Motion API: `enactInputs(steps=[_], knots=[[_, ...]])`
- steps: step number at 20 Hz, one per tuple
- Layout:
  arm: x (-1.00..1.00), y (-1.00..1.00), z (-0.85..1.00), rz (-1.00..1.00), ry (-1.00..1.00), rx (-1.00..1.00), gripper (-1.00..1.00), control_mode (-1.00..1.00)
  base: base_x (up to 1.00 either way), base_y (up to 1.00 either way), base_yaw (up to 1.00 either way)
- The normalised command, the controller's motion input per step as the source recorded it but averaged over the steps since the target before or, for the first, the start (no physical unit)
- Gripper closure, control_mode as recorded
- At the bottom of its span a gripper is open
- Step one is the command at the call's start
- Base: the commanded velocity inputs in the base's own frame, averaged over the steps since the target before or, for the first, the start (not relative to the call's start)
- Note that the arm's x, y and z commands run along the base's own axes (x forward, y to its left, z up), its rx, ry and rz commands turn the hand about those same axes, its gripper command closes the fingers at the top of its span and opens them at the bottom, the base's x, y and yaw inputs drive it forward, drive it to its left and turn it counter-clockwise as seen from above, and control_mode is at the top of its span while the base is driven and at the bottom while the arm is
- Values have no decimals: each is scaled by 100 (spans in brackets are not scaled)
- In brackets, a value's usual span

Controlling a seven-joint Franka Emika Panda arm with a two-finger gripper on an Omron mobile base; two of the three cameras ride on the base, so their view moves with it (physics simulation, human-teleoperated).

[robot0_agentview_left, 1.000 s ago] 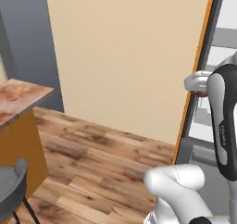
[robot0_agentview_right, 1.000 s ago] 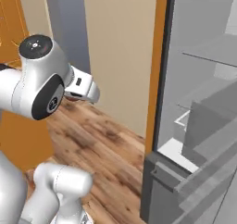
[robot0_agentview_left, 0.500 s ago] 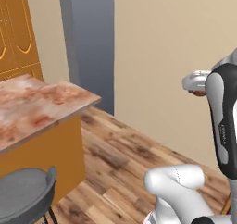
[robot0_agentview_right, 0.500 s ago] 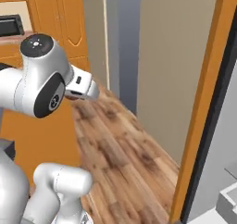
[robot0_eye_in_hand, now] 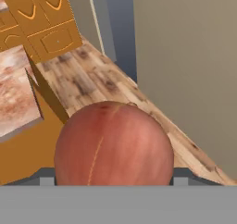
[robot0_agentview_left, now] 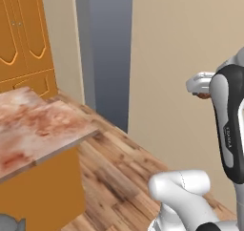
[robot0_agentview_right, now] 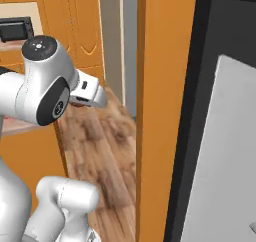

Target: Grab the lemon and onion from the fridge, place them in the blender, close the lid, and turn on the blender to create a marinade.

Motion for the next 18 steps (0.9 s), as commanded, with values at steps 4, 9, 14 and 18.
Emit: enactInputs(steps=[4, 9, 14, 18], knots=[[0, 0, 0, 0, 0, 0, 100, 100, 100, -35, 25], [0, 0, 0, 0, 0, 0, 100, 100, 100, -27, 32], [0, 0, 0, 0, 0, 0, 100, 100, 100, -23, 34], [0, 0, 0, 0, 0, 0, 100, 100, 100, -92, 16]])
